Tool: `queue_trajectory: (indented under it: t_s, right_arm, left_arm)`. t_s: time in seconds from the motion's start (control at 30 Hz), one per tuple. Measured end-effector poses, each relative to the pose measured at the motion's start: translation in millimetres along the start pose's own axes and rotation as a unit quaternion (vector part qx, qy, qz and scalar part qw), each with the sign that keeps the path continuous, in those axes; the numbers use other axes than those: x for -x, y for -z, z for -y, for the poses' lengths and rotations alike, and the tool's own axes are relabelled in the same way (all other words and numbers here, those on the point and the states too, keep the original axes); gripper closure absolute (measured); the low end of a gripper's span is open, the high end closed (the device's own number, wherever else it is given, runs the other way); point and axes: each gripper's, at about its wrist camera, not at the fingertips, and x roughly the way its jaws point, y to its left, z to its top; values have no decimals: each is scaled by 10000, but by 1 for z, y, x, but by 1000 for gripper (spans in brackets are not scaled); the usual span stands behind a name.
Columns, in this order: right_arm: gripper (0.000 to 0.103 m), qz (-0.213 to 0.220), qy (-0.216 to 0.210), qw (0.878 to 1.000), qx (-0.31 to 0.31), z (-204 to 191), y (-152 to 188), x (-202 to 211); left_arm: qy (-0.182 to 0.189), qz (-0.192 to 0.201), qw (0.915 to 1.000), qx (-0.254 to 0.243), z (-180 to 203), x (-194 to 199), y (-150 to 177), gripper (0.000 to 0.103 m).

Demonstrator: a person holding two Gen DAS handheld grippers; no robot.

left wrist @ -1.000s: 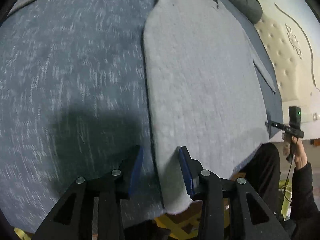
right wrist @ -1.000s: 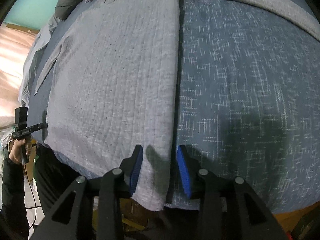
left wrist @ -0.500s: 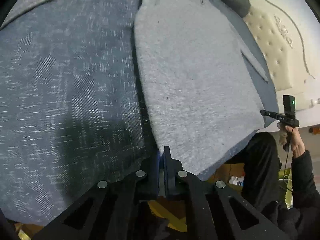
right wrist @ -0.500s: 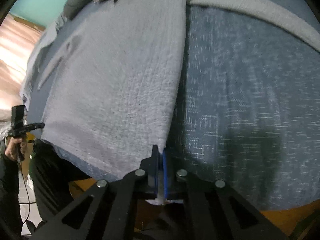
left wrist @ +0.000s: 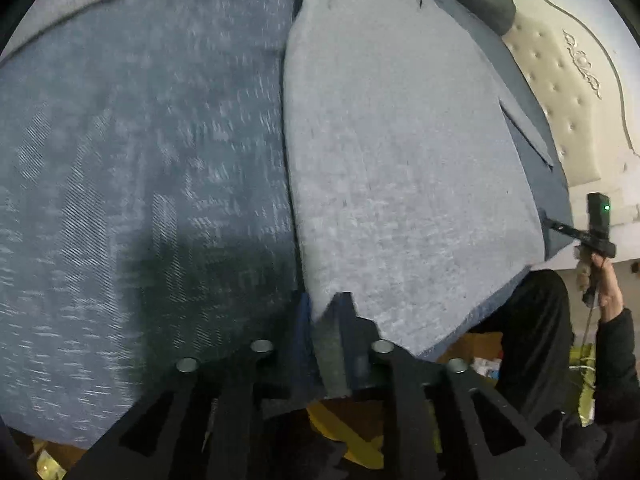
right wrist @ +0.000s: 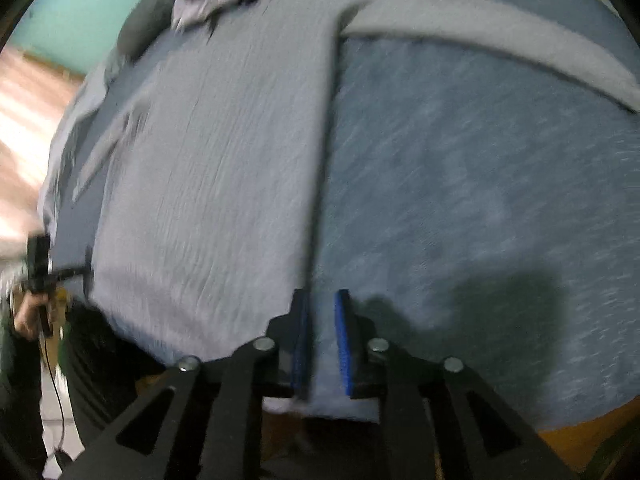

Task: Fold clothes

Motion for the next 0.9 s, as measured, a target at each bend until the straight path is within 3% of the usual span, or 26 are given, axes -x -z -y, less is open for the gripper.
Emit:
queue_trajectory:
  t_s: [0.07,0.2,0.37,0.43,0.53,0.67,0.9]
  right_arm:
    - [70,292,101,9991,-300,21,-11,12]
    - [66,931,283,9916,-848,64,-38,34]
    - [60,1682,196,9673,-1890,136,-66,54]
    - [60,1860,247,9574,-2195,162,-71,61]
    - [57,2120,328,9403,-2643,200,-78,72]
    - [54,2450,434,9126,-3243,247,-87,79]
    - [53,2655,647,8962,-3494,292,-87,83]
  left_arm:
    - [-50,195,9998,51,1,9,-5,79]
    - [-83,656,9973,303,1,21,-18,76]
    - [-123,1211,9900,708,-1,29,-36,72]
    - [-196,1374,9872,783,1,31,-46,72]
    - [-371,1613,9823,873,-5,26,-111,70]
    - [-491,1895,9756,993,-35,28,-113,69]
    - [-719,2204,9662,1128,-38,27,-125,67]
